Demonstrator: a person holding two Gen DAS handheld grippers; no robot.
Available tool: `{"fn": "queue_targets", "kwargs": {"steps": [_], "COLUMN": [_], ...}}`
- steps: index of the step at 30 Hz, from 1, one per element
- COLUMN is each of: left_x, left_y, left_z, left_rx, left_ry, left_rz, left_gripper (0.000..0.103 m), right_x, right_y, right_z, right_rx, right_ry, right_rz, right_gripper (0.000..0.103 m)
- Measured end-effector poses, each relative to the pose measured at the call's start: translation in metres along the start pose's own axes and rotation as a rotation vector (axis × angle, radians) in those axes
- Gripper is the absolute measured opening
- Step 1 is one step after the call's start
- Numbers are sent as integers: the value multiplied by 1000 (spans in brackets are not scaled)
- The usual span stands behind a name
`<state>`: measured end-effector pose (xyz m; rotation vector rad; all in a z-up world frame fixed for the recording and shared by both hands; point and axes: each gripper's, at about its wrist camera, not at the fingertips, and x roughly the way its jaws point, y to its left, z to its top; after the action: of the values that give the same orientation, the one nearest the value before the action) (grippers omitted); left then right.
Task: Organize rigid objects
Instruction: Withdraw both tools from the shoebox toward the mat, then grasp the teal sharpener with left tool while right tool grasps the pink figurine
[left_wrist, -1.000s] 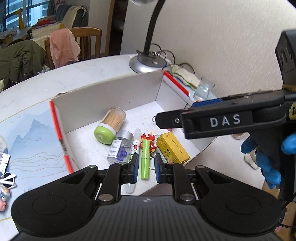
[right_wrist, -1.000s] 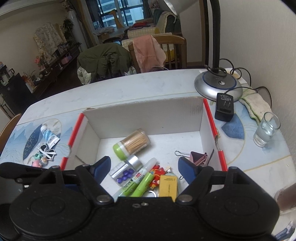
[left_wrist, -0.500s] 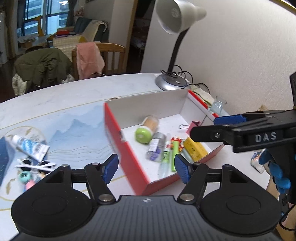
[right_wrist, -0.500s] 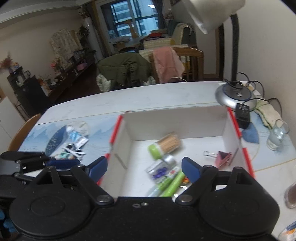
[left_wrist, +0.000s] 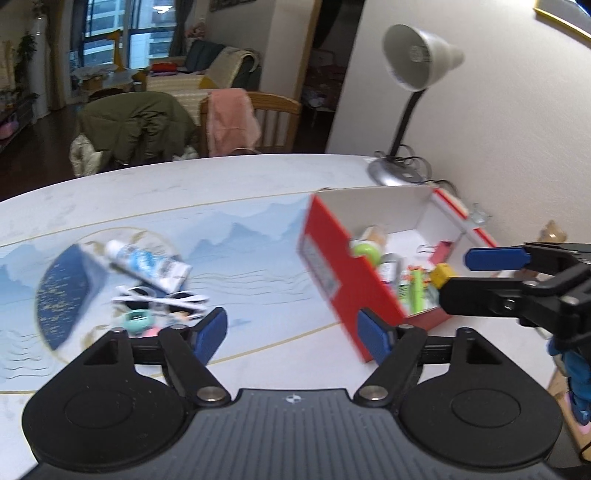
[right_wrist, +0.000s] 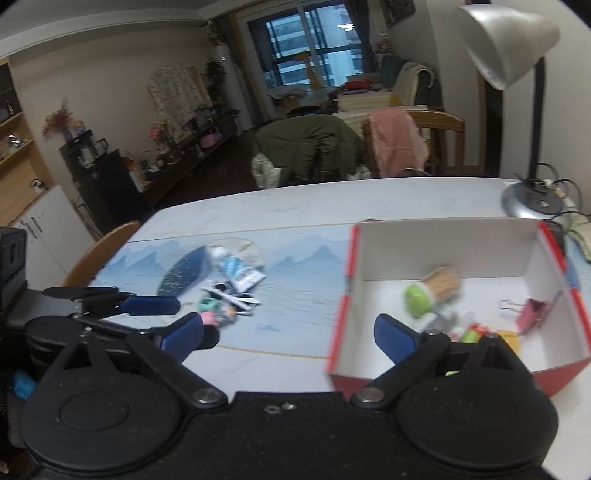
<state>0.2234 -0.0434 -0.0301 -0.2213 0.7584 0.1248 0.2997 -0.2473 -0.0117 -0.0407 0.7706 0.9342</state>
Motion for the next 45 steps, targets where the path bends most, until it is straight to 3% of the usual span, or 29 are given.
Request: {"fn": "queue_targets", "kwargs": {"steps": [7, 13, 17, 24, 30, 45], "left_x": [-3, 3, 12, 38, 68, 130], "left_y": [53, 97, 121, 158, 171, 179], "left_z": [-12, -20, -23, -20, -12, -18], "left_rx": [-29, -78, -112, -175, -176, -144], "left_ry": [23, 36, 34, 36, 44, 136], "left_rz": [43, 31, 35, 98, 114, 166], "left_gripper": [84, 88, 103, 103, 103, 103], "right_x": [30, 59, 79, 110, 133, 197], "right_y": [40, 73, 89, 101, 104, 126], "right_z": [-8, -12, -13, -12, -10, -19], "right_rx": [-30, -73, -91, -61, -56, -186], "right_ry": [37, 71, 103, 138, 173, 220], "right_rz": [35, 45, 18, -29, -56, -35], "right_gripper": [100, 100, 100, 100, 100, 98]}}
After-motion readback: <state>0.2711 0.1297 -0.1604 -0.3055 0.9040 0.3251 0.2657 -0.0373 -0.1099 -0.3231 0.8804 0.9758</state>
